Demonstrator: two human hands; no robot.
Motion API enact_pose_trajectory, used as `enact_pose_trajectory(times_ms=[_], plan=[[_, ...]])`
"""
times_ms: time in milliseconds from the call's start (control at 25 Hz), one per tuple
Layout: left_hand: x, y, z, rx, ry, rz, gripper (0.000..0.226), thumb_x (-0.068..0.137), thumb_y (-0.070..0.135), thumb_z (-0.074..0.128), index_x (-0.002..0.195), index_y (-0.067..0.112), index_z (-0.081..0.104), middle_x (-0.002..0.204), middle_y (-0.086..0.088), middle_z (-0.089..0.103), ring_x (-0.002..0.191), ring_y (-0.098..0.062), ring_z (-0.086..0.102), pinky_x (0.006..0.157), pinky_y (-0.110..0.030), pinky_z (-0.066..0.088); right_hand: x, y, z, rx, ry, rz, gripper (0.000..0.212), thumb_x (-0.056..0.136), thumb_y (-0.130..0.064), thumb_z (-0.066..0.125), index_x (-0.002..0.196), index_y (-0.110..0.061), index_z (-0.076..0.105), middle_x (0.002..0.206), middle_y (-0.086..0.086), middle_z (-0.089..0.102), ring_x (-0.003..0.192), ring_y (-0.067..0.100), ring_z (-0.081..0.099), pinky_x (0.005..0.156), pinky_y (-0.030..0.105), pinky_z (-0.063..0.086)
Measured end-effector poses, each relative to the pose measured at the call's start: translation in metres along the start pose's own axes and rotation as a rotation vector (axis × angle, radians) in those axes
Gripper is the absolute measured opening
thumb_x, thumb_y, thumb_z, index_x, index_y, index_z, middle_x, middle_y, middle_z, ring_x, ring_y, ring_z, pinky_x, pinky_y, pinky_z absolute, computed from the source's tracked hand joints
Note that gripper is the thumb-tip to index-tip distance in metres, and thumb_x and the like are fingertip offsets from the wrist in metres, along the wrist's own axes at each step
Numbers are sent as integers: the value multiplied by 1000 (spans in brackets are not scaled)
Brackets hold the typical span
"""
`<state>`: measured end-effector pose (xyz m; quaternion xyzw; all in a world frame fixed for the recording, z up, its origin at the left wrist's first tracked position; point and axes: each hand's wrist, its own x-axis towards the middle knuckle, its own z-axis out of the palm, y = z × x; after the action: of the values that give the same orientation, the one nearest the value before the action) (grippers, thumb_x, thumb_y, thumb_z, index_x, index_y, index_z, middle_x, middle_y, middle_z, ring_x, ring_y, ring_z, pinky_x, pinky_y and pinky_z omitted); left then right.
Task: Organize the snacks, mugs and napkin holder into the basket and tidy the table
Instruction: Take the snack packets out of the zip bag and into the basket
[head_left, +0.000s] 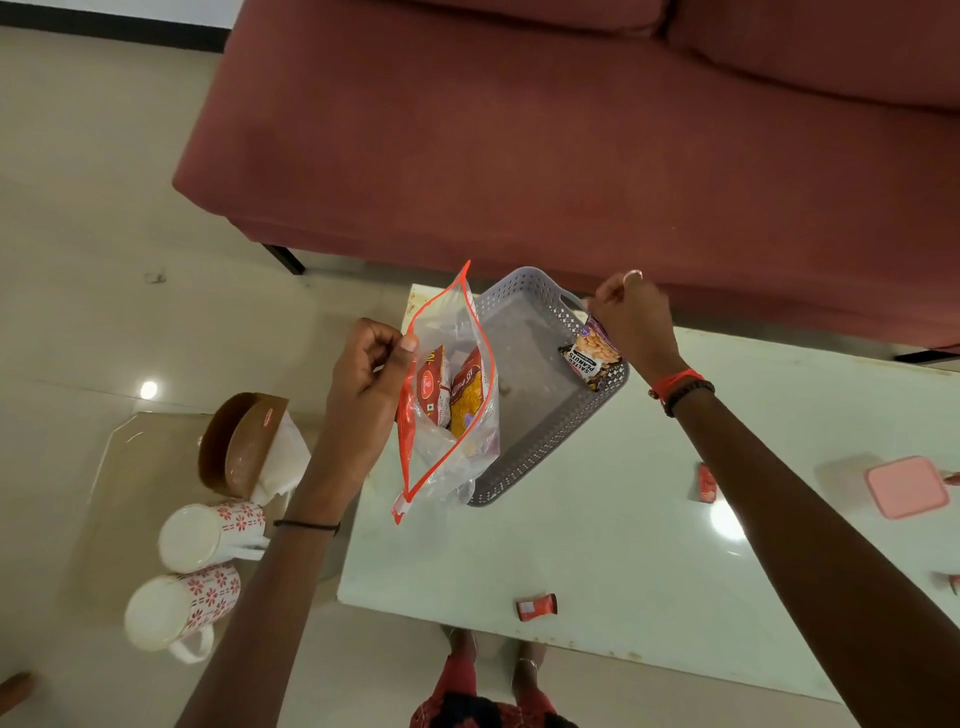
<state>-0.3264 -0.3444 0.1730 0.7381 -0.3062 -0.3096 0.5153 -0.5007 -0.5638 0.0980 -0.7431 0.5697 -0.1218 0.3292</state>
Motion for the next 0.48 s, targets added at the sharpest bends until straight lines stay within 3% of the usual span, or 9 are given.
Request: enact_pose_trajectory(times_ms=[80,120,200,240,320,400,480], plan=[[-7,1,1,-1,-16,5,13,95,19,49,82,20,47,70,3,54,56,3,57,51,-8,45,-32,-49,-27,117,-15,-241,12,81,-26,71,82,-15,68,81,0,70,73,7,62,67,11,47],[-10,2,2,4,-15,10,13,95,18,49,82,19,47,70,2,54,57,1,57,51,-7,44,-51,-72,-40,176,-103,-393,10,78,-26,73,80,-17,71,76,-5,70,70,1,62,66,4,46],[-19,4,5,23,-8,23,15,95,17,49,80,20,47,70,1,53,59,-4,54,53,-9,42,-84,-105,-58,178,-408,-635,10,77,-22,73,84,-16,76,79,-5,74,73,-13,61,67,-5,41],[-24,6,8,31,-16,24,14,95,16,49,81,17,47,70,0,53,60,-5,53,53,-10,42,-95,-113,-56,55,-541,-714,12,81,-19,69,90,-15,77,87,-4,76,77,-16,60,68,-8,37],[-34,9,13,33,-43,31,13,95,13,49,82,11,47,69,0,53,59,-1,54,53,-7,41,-109,-119,-38,-337,-677,-830,22,91,-14,58,107,-9,71,104,6,74,84,0,63,69,2,36],[-43,13,19,32,-70,56,19,94,10,50,77,17,47,67,1,52,56,4,53,54,-5,40,-119,-116,-11,-624,-792,-789,25,95,-9,47,114,-4,62,110,14,67,81,17,55,67,19,37],[-52,19,24,34,-104,77,26,94,9,50,74,25,45,66,0,52,58,-1,54,56,-6,40,-129,-107,10,-801,-857,-747,28,97,-5,38,117,1,57,116,18,62,88,25,55,74,28,41]])
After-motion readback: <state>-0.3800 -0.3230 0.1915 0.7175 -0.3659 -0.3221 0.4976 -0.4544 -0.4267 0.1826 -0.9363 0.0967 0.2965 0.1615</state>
